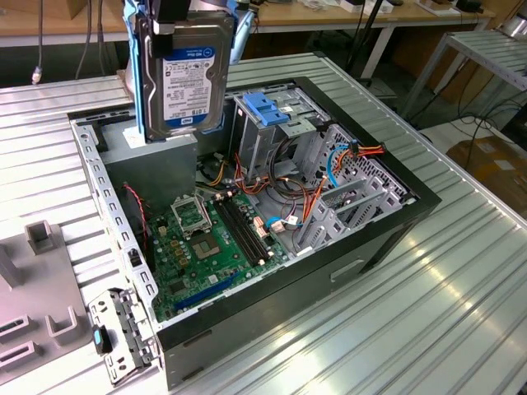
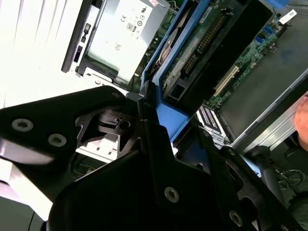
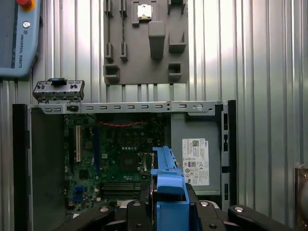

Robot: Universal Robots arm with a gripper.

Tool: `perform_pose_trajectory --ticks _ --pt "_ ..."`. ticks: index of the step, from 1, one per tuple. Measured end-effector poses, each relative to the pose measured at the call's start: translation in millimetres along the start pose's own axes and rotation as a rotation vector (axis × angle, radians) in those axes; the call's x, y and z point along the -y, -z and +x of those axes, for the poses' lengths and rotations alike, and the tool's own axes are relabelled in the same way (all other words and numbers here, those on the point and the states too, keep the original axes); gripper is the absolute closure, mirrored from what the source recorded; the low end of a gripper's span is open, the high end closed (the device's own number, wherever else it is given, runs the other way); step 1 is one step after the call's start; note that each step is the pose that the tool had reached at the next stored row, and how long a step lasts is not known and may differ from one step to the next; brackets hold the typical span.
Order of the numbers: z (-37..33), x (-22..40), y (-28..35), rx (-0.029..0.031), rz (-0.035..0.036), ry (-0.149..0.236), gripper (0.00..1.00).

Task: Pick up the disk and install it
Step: 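Insert the disk into the insertion slot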

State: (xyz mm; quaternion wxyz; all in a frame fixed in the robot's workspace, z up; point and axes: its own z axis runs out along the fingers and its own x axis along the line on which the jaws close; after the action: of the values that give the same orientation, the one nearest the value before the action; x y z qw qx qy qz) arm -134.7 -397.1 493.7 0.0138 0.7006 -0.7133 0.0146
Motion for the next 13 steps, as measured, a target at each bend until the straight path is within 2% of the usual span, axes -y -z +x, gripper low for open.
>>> perform_pose_trajectory --ticks 13 --pt "12.5 0.6 -0.8 -0.001 0.0 0.0 0.63"
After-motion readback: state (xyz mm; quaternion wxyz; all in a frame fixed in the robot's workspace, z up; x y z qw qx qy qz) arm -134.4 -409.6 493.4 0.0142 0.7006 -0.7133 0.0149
